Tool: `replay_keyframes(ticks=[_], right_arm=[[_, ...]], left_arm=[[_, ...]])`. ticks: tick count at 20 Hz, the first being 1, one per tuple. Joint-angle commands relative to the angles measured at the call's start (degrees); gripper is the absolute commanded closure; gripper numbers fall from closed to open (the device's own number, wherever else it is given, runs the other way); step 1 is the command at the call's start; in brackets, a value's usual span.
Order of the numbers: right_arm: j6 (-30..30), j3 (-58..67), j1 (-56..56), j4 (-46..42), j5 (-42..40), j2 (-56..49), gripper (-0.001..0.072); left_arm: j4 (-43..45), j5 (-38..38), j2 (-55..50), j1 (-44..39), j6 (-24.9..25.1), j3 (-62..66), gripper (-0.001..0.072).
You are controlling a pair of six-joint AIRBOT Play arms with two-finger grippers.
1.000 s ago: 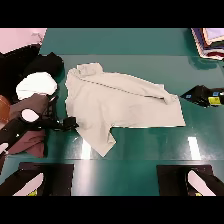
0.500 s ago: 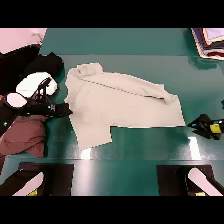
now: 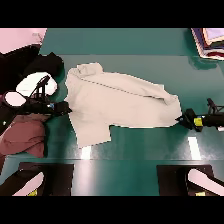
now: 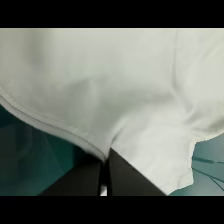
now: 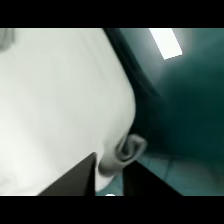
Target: Fold the shirts.
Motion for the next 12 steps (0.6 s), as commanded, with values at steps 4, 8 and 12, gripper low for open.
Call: replay_keyframes(ticks=[4,8,12], right_arm=[[-0.1,7.6,8.8,-4.3,-2.7,2.4,0.0698],[-0.1,19.7,9.4,-7.5,2.2,14.6,0.0698],[-0.1,38.2,9.4,-7.4,2.3,25.2,0.0698]], left_arm=[[0.5,-0.6,3.8,0.1,-0.4,2.0,0.0683],[3.9,-4.9,12.9,0.1,-2.8,16.7,0.0683],[3.9,-10.2,15.7,0.0,-3.1,43.8,0.0683]])
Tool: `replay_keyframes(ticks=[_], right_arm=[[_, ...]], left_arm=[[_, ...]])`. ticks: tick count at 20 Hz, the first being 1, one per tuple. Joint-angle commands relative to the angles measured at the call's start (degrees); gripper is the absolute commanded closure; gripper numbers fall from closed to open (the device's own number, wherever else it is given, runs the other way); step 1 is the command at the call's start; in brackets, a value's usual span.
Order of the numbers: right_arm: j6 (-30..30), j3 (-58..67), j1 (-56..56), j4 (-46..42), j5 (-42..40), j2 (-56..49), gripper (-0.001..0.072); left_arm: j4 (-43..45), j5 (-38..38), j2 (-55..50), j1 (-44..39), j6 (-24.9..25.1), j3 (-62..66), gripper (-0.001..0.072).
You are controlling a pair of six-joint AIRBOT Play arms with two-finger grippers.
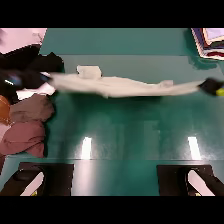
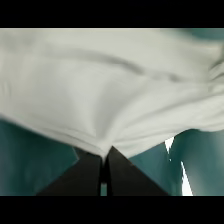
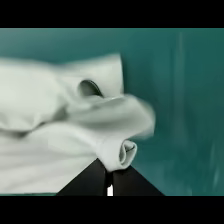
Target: Fold the shirts.
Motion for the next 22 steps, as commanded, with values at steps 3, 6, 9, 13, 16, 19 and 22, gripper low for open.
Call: replay_keyframes(ticks=[3,6,9,13,16,19,22], right_arm=[[0.4,24.6,0.3,-1.4,2.3,10.8,0.0698],[4.0,36.2,0.3,-7.5,9.4,10.9,0.0699],[5.4,48.2,0.3,-12.9,20.5,7.1,0.0699],[7.3,56.8,0.3,-14.0,29.8,-0.3,0.0700],[8.7,49.5,0.3,-13.9,33.0,-5.5,0.0700],[8.7,38.8,1.1,-14.0,34.3,-12.7,0.0699],[8.1,30.1,3.3,-14.1,31.7,-22.1,0.0699]], left_arm=[[1.2,-3.7,2.4,0.0,-1.7,34.9,0.0683],[1.7,-2.9,2.1,0.0,-5.7,47.3,0.0684],[1.7,-0.3,2.1,0.0,-6.1,50.9,0.0684],[2.5,-6.6,-1.6,0.0,-6.1,46.3,0.0683],[3.2,-13.6,-8.3,0.0,-6.0,37.5,0.0682],[4.7,-14.8,-17.5,0.0,-4.7,27.5,0.0682],[4.4,-11.0,-27.8,0.0,-4.5,19.2,0.0682]])
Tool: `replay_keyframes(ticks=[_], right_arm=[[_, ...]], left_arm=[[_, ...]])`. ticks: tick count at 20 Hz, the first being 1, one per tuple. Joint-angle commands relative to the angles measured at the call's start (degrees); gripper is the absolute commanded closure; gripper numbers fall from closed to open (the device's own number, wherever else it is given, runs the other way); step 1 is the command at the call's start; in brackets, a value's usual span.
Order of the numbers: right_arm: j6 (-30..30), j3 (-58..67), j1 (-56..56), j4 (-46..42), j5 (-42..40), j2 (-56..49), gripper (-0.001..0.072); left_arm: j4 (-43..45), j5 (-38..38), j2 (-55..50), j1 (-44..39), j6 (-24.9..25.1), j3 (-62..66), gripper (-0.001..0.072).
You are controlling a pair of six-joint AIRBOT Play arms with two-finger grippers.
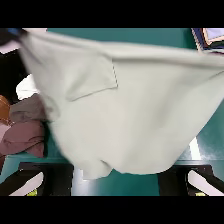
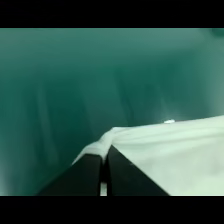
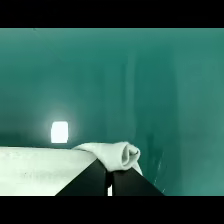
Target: Fold the shirts.
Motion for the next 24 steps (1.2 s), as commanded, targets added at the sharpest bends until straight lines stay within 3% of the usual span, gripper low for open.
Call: replay_keyframes(ticks=[1,5,11,13,17,24], right_arm=[[-1.0,-9.0,2.4,-0.2,-2.2,-10.8,0.0699],[-2.3,-9.1,5.5,-0.1,-9.4,-24.1,0.0699],[-2.3,7.7,5.7,0.3,-18.8,-34.5,0.0699],[-2.3,9.4,5.8,0.3,-17.7,-34.3,0.0699],[-2.7,1.4,7.0,-0.3,-15.6,-30.0,0.0699],[-2.6,-20.2,11.0,0.4,-21.1,-23.4,0.0698]], left_arm=[[0.2,3.8,-12.2,0.1,0.6,-9.2,0.0682],[-0.8,13.9,-25.4,0.1,3.7,-7.2,0.0682],[-0.8,26.3,-33.4,0.1,4.3,2.3,0.0682],[-0.5,23.7,-33.2,0.1,5.5,2.4,0.0682],[3.7,8.5,-33.1,0.1,8.8,0.7,0.0682],[4.4,9.8,-33.1,0.0,9.5,-15.4,0.0682]])
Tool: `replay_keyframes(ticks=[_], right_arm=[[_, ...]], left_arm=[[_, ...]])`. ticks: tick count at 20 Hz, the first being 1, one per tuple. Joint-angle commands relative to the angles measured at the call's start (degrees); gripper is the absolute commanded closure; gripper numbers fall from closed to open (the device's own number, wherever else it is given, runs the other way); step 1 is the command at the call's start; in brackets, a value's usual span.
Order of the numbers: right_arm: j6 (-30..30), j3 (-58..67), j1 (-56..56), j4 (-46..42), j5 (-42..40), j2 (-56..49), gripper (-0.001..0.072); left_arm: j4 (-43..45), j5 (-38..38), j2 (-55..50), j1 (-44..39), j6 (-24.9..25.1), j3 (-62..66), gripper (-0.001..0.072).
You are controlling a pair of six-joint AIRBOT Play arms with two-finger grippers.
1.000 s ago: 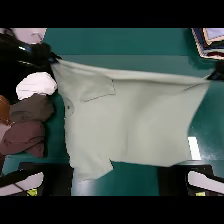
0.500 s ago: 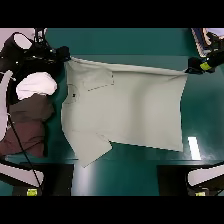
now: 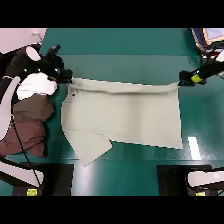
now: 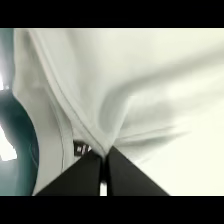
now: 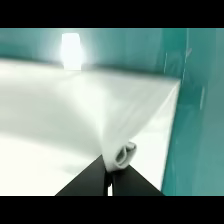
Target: Fold the shirts.
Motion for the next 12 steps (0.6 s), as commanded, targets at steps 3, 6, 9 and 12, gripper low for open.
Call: replay_keyframes(ticks=[3,6,9,12], right_arm=[[0.1,-9.7,1.4,3.8,-2.5,3.7,0.0268],[-0.7,-9.7,-0.1,5.0,2.2,7.8,0.0258],[-3.6,-13.8,-2.2,5.2,8.1,16.3,0.0259],[-4.4,-21.3,-4.1,5.2,8.7,25.4,0.0260]], left_arm=[[0.5,-0.9,0.4,0.1,-3.3,-6.8,0.0132],[1.8,-5.3,5.2,0.1,-3.4,-7.1,0.0217],[6.6,-8.0,15.9,0.1,-3.6,-16.2,0.0217],[6.9,-6.8,28.3,0.1,-4.6,-32.5,0.0217]])
